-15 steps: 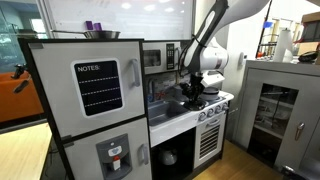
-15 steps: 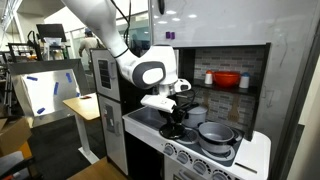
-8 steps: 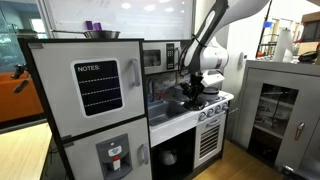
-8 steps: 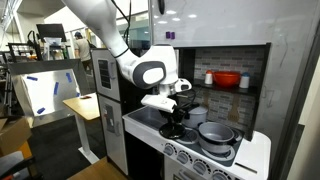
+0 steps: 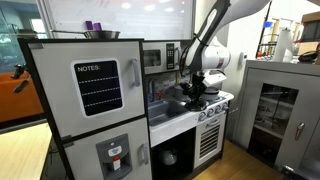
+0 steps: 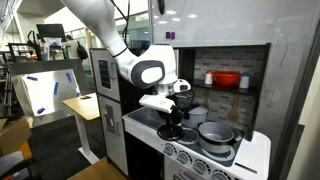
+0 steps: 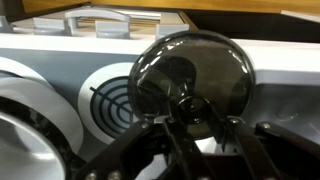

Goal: Take the lid on the stove and put it on the pot

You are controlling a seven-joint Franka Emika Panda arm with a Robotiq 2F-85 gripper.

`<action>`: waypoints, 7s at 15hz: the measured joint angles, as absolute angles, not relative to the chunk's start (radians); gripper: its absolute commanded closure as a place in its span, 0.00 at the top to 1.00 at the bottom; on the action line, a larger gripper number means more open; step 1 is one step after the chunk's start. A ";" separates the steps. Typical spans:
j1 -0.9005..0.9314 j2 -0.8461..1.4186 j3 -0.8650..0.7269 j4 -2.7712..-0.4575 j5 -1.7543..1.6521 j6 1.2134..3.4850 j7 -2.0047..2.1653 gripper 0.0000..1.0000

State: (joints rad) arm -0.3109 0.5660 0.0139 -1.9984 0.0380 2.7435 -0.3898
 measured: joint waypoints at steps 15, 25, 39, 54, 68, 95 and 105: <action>-0.291 0.330 -0.023 -2.267 0.028 2.746 -0.373 0.08; -0.259 0.166 -0.073 -2.326 0.007 2.751 -0.358 0.08; -0.267 0.283 -0.113 -2.119 0.024 2.756 -0.330 0.08; -0.275 0.324 -0.114 -2.070 0.026 2.742 -0.322 0.08; -0.341 0.383 -0.114 -1.981 0.053 2.744 -0.325 0.08; -0.386 0.572 -0.108 -1.691 0.065 2.514 -0.340 0.08; -0.396 0.654 -0.108 -1.586 0.065 2.462 -0.347 0.08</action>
